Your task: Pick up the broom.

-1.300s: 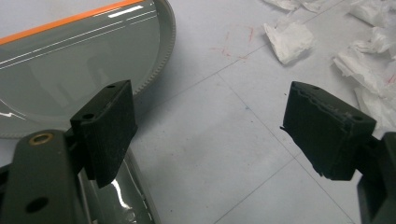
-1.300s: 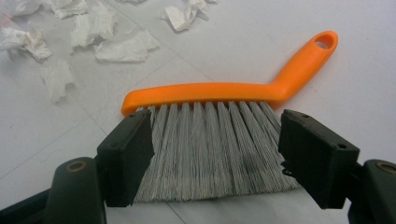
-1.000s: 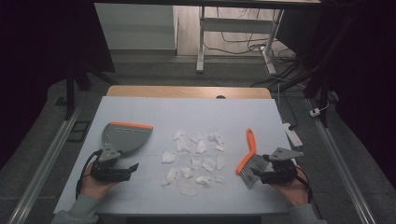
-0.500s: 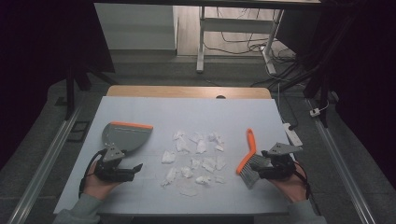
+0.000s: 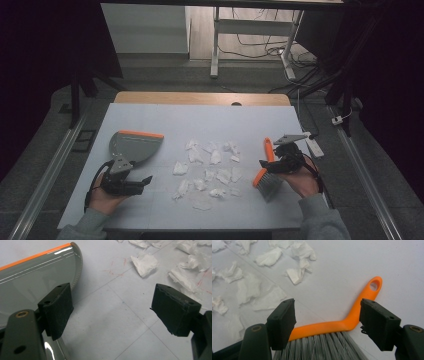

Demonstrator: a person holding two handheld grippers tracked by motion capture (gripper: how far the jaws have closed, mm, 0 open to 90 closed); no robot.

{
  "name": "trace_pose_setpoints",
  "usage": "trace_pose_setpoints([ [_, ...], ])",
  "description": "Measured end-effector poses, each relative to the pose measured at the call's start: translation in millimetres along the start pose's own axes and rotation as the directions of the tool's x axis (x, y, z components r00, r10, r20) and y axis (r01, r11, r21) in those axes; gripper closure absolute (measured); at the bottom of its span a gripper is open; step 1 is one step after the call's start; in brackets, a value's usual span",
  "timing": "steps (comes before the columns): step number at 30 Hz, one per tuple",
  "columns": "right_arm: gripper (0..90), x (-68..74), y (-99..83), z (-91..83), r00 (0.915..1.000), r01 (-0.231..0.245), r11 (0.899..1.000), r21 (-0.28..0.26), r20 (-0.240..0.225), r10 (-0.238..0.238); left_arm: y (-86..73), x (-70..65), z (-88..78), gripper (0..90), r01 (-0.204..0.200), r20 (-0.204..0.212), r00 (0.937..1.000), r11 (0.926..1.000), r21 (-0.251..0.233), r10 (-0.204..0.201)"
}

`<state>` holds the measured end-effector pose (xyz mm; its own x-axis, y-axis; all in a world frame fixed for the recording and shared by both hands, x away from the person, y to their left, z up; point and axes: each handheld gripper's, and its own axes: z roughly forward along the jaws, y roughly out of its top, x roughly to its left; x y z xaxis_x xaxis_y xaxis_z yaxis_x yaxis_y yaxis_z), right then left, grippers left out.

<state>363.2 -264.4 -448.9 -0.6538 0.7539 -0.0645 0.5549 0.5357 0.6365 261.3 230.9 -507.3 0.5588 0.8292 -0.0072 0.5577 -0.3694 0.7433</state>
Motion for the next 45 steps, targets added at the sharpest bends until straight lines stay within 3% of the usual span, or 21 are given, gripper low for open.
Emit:
trace_pose_setpoints([
  [4,30.4,-6.0,7.7,7.9,0.9993,-0.039,0.999,0.031,0.004,0.038,0.9,0.9,1.7,18.2,0.004,-0.001,1.0000,1.0000,0.000,-0.004],
  [9,30.4,-8.3,10.0,13.0,0.9985,-0.054,0.997,0.056,0.015,0.054,0.7,1.1,2.5,18.3,0.006,-0.005,1.0000,1.0000,0.002,-0.006],
  [16,31.3,-16.3,15.2,20.5,0.9909,-0.135,0.985,0.103,0.021,0.133,0.6,0.6,0.8,18.4,0.002,-0.006,1.0000,1.0000,-0.005,-0.002],
  [17,31.4,-17.6,18.7,23.5,0.9870,-0.160,0.977,0.141,0.042,0.155,0.7,0.2,1.0,18.4,0.001,-0.002,1.0000,1.0000,-0.006,-0.001],
  [20,31.5,-18.8,21.9,25.6,0.9824,-0.183,0.969,0.168,0.068,0.174,0.7,-0.1,1.8,18.4,-0.007,0.003,1.0000,1.0000,-0.004,0.007],
  [21,31.6,-21.5,25.8,28.7,0.9748,-0.220,0.954,0.206,0.085,0.206,0.6,0.1,1.6,18.4,-0.007,0.005,1.0000,1.0000,-0.006,0.007],
  [23,31.9,-22.3,26.9,29.8,0.9718,-0.231,0.949,0.214,0.096,0.215,0.9,0.7,1.3,18.5,-0.005,0.005,1.0000,0.9999,-0.013,0.005],
  [24,32.1,-25.3,29.5,33.1,0.9638,-0.263,0.934,0.242,0.113,0.242,1.0,1.1,1.7,18.6,-0.001,0.007,1.0000,0.9999,-0.016,0.001],
  [26,32.7,-27.0,30.2,36.4,0.9571,-0.286,0.921,0.264,0.127,0.261,1.0,1.3,2.2,18.6,0.001,0.007,1.0000,0.9999,-0.015,-0.001],
  [27,32.7,-27.0,30.2,36.4,0.9571,-0.286,0.921,0.264,0.127,0.261,1.0,0.9,2.3,18.6,-0.001,0.004,1.0000,0.9999,-0.014,0.001],
  [28,32.8,-28.6,29.3,41.1,0.9522,-0.301,0.905,0.299,0.146,0.269,1.0,0.5,1.7,18.6,-0.007,0.004,1.0000,0.9999,-0.014,0.007],
  [32,33.6,-30.5,26.6,47.6,0.9450,-0.317,0.889,0.331,0.189,0.267,0.8,-0.5,0.7,18.7,-0.010,0.004,0.9999,0.9998,-0.018,0.010],
  [35,35.1,-33.9,23.6,52.1,0.9313,-0.358,0.870,0.339,0.195,0.308,1.1,-1.4,0.9,18.8,-0.013,0.007,0.9999,0.9997,-0.020,0.013],
  [38,37.0,-35.7,24.5,55.5,0.9221,-0.379,0.859,0.344,0.217,0.321,1.6,-1.6,1.7,18.8,-0.013,0.007,0.9999,0.9997,-0.019,0.013],
  [40,37.8,-37.4,24.6,59.6,0.9178,-0.389,0.850,0.356,0.228,0.325,1.6,-1.6,2.2,18.8,-0.015,0.007,0.9999,0.9998,-0.016,0.015],
  [41,37.8,-37.4,24.6,59.6,0.9178,-0.389,0.850,0.356,0.228,0.325,1.5,-1.6,2.3,18.8,-0.016,0.007,0.9998,0.9997,-0.016,0.016],
  [42,38.4,-38.4,23.6,65.6,0.9145,-0.398,0.836,0.378,0.234,0.330,1.4,-1.7,2.2,18.8,-0.017,0.008,0.9998,0.9997,-0.017,0.017],
  [43,38.7,-38.0,23.4,68.0,0.9129,-0.402,0.829,0.388,0.242,0.329,1.4,-1.6,2.0,18.8,-0.017,0.009,0.9998,0.9997,-0.017,0.017],
  [45,39.7,-37.5,23.1,69.6,0.9124,-0.402,0.827,0.393,0.247,0.326,1.2,-1.4,1.5,18.8,-0.016,0.012,0.9998,0.9997,-0.019,0.016],
])
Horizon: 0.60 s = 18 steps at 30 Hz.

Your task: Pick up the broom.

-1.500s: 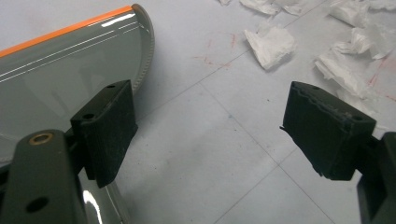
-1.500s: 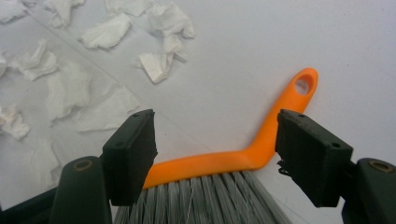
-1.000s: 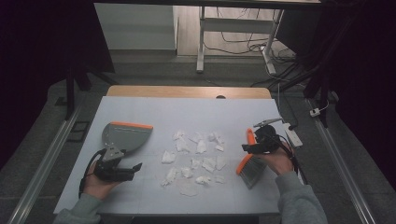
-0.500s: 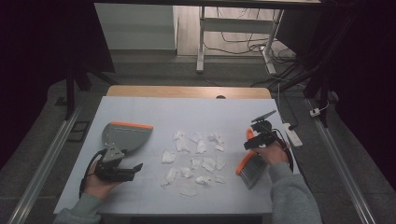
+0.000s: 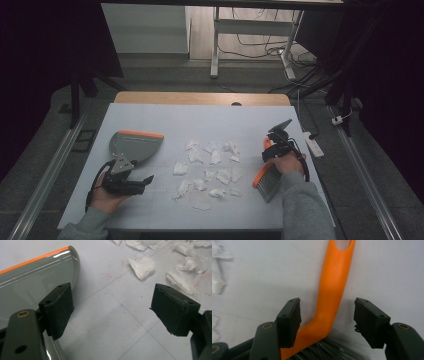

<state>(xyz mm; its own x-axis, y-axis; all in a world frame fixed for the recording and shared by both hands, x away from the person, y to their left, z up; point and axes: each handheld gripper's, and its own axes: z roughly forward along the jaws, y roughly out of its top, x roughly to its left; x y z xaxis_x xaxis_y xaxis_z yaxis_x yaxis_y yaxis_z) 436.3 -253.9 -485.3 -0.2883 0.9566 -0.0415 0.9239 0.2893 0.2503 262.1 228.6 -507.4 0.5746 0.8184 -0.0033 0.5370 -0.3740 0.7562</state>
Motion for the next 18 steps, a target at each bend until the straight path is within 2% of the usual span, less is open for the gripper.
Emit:
trace_pose_setpoints([
  [2,44.2,3.6,0.0,3.4,0.9997,0.003,0.999,0.037,0.023,-0.004,-0.2,0.4,-1.1,18.8,0.001,0.001,1.0000,1.0000,-0.003,-0.001],
  [4,46.6,4.3,-0.3,3.6,0.9998,-0.002,0.999,0.050,0.021,0.001,-0.5,0.7,-2.0,18.8,0.003,0.003,1.0000,1.0000,-0.006,-0.003],
  [5,50.7,4.9,-0.3,3.1,0.9997,-0.022,0.998,0.054,0.006,0.022,-0.6,0.7,-2.2,18.9,0.003,0.003,1.0000,1.0000,-0.008,-0.003],
  [9,58.5,6.9,0.8,3.6,0.9985,-0.050,0.997,0.056,0.026,0.049,-1.0,0.2,-2.1,18.9,0.001,0.004,1.0000,1.0000,-0.006,-0.001],
  [11,59.5,7.7,1.1,3.5,0.9979,-0.058,0.997,0.057,0.031,0.056,-1.1,-0.3,-2.1,19.0,-0.002,0.003,1.0000,1.0000,-0.006,0.002],
  [12,64.0,9.3,1.2,3.6,0.9963,-0.076,0.996,0.054,0.043,0.074,-1.0,-0.5,-2.2,19.4,-0.002,0.001,1.0000,1.0000,-0.008,0.002],
  [13,64.0,9.3,1.2,3.6,0.9963,-0.076,0.996,0.054,0.043,0.074,-0.8,-0.6,-2.5,19.4,-0.003,-0.003,1.0000,0.9999,-0.010,0.003],
  [15,69.9,12.4,0.9,3.3,0.9958,-0.080,0.996,0.049,0.050,0.077,-0.1,-0.9,-3.0,19.9,-0.001,-0.009,1.0000,0.9998,-0.019,0.001],
  [16,70.6,16.4,0.3,3.5,0.9955,-0.067,0.997,0.041,0.069,0.064,0.3,-1.3,-3.5,20.1,-0.006,-0.013,0.9999,0.9997,-0.022,0.006],
  [18,70.7,16.6,-0.2,3.6,0.9954,-0.068,0.997,0.037,0.070,0.066,0.2,-1.8,-3.7,20.2,-0.009,-0.015,0.9998,0.9997,-0.024,0.008],
])
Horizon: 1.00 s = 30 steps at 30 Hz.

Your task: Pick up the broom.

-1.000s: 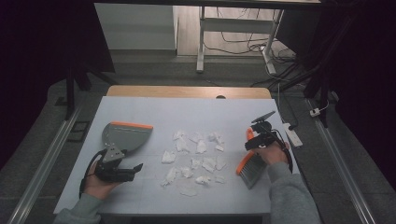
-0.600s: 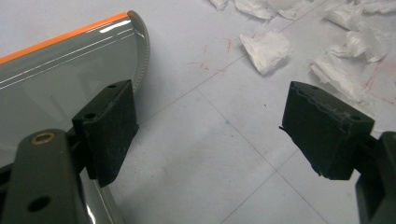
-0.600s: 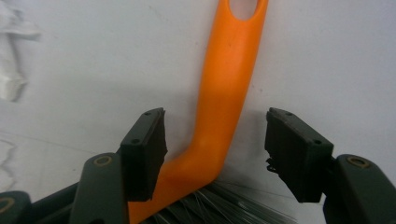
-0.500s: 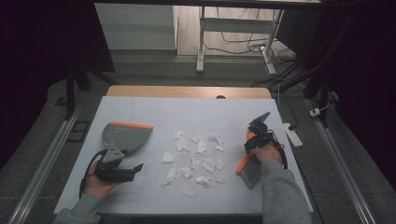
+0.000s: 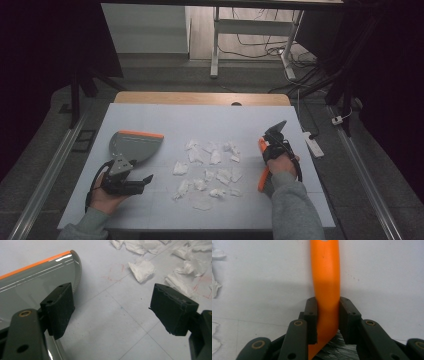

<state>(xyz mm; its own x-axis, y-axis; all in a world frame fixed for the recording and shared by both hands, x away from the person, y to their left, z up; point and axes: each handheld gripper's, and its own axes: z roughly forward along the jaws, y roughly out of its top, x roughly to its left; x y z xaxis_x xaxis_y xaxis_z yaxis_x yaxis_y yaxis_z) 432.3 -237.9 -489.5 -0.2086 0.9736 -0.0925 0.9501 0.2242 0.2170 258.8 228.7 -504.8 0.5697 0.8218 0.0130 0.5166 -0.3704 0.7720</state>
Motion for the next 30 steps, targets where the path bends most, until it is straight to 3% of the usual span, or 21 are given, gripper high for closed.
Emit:
trace_pose_setpoints([
  [5,71.0,-2.4,-3.7,-0.4,0.9997,0.018,0.999,-0.027,-0.018,-0.019,-0.4,1.0,-0.6,20.4,0.004,-0.001,1.0000,1.0000,-0.005,-0.004],
  [7,71.1,-5.4,-6.2,-1.2,0.9982,0.045,0.998,-0.044,-0.039,-0.046,-0.7,1.1,-1.0,20.6,0.002,-0.002,1.0000,1.0000,-0.008,-0.002],
  [8,71.1,-13.2,-9.2,-1.7,0.9952,0.041,0.997,-0.061,-0.086,-0.046,-0.6,1.2,-1.0,20.7,0.003,-0.002,1.0000,1.0000,-0.009,-0.003],
  [10,71.2,-15.7,-10.4,-2.0,0.9941,0.040,0.997,-0.066,-0.098,-0.046,-0.4,1.2,-0.2,20.7,0.004,-0.003,1.0000,0.9999,-0.010,-0.004],
  [11,71.2,-20.0,-13.1,-3.6,0.9901,0.059,0.996,-0.067,-0.123,-0.067,-0.3,1.3,0.3,20.7,0.003,-0.003,1.0000,1.0000,-0.008,-0.003],
  [14,71.2,-22.6,-15.4,-7.8,0.9858,0.082,0.993,-0.085,-0.140,-0.094,-0.1,1.2,1.6,20.7,0.002,-0.004,1.0000,1.0000,-0.004,-0.002],
  [17,71.3,-29.4,-21.4,-18.2,0.9728,0.090,0.987,-0.129,-0.201,-0.115,-0.2,1.2,0.9,20.7,0.002,-0.005,1.0000,1.0000,-0.006,-0.002],
  [23,71.4,-37.6,-31.3,-27.9,0.9596,0.102,0.976,-0.191,-0.240,-0.147,-1.4,2.1,1.5,20.7,-0.001,-0.004,1.0000,1.0000,-0.007,0.001],
  [24,71.4,-41.2,-34.7,-30.5,0.9517,0.086,0.973,-0.214,-0.272,-0.143,-1.7,2.2,1.6,20.7,0.001,-0.005,1.0000,1.0000,-0.006,-0.001],
  [30,71.4,-49.5,-42.1,-42.2,0.9333,0.064,0.956,-0.286,-0.322,-0.158,-0.2,1.6,1.6,20.7,0.006,-0.013,0.9999,0.9999,-0.010,-0.006],
])
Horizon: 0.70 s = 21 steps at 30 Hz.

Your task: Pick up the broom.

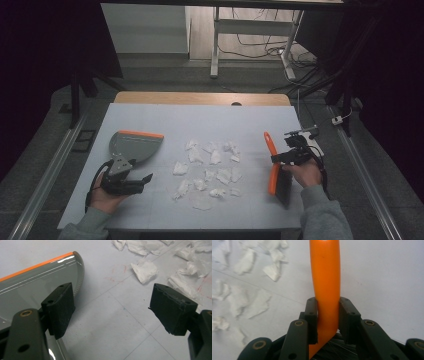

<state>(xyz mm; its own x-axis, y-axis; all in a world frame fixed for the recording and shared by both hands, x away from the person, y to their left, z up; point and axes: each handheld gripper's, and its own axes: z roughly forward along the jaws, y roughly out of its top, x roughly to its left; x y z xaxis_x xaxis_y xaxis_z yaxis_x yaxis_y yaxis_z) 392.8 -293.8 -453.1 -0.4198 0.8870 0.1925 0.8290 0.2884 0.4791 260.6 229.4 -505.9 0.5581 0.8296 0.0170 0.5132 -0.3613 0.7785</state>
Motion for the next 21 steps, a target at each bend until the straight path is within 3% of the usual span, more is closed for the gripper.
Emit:
trace_pose_setpoints([
  [1,71.4,0.5,-0.7,-7.1,0.9995,0.008,0.999,-0.046,-0.029,-0.009,0.6,-0.4,0.2,20.7,0.001,-0.002,1.0000,1.0000,0.000,-0.001],
  [3,71.4,1.7,-0.8,-12.3,0.9980,0.009,0.996,-0.087,-0.061,-0.015,1.9,-1.4,1.3,20.7,0.002,-0.004,1.0000,1.0000,0.002,-0.002],
  [6,71.3,2.8,-0.6,-15.2,0.9960,0.005,0.993,-0.119,-0.088,-0.015,3.5,-3.6,3.8,20.7,-0.002,-0.005,1.0000,1.0000,0.009,0.002],
  [9,71.3,5.1,0.4,-18.0,0.9909,0.003,0.987,-0.161,-0.132,-0.024,4.7,-6.0,5.5,20.7,-0.004,-0.005,1.0000,0.9999,0.012,0.004],
  [10,71.3,8.3,1.2,-19.4,0.9857,0.002,0.980,-0.198,-0.165,-0.036,5.2,-6.9,5.8,20.7,-0.005,-0.006,1.0000,0.9999,0.013,0.005],
  [12,71.3,9.8,1.6,-20.2,0.9843,0.007,0.979,-0.204,-0.171,-0.043,6.5,-7.8,6.6,20.7,-0.006,-0.007,1.0000,0.9999,0.014,0.006],
  [18,71.3,24.2,3.8,-21.7,0.9666,0.000,0.958,-0.287,-0.245,-0.074,10.2,-9.8,10.5,20.7,-0.013,-0.004,0.9999,0.9998,0.017,0.013],
  [21,71.3,28.1,5.4,-20.1,0.9639,0.001,0.956,-0.294,-0.254,-0.079,10.7,-10.6,11.6,20.6,-0.017,-0.002,0.9999,0.9997,0.020,0.017],
])
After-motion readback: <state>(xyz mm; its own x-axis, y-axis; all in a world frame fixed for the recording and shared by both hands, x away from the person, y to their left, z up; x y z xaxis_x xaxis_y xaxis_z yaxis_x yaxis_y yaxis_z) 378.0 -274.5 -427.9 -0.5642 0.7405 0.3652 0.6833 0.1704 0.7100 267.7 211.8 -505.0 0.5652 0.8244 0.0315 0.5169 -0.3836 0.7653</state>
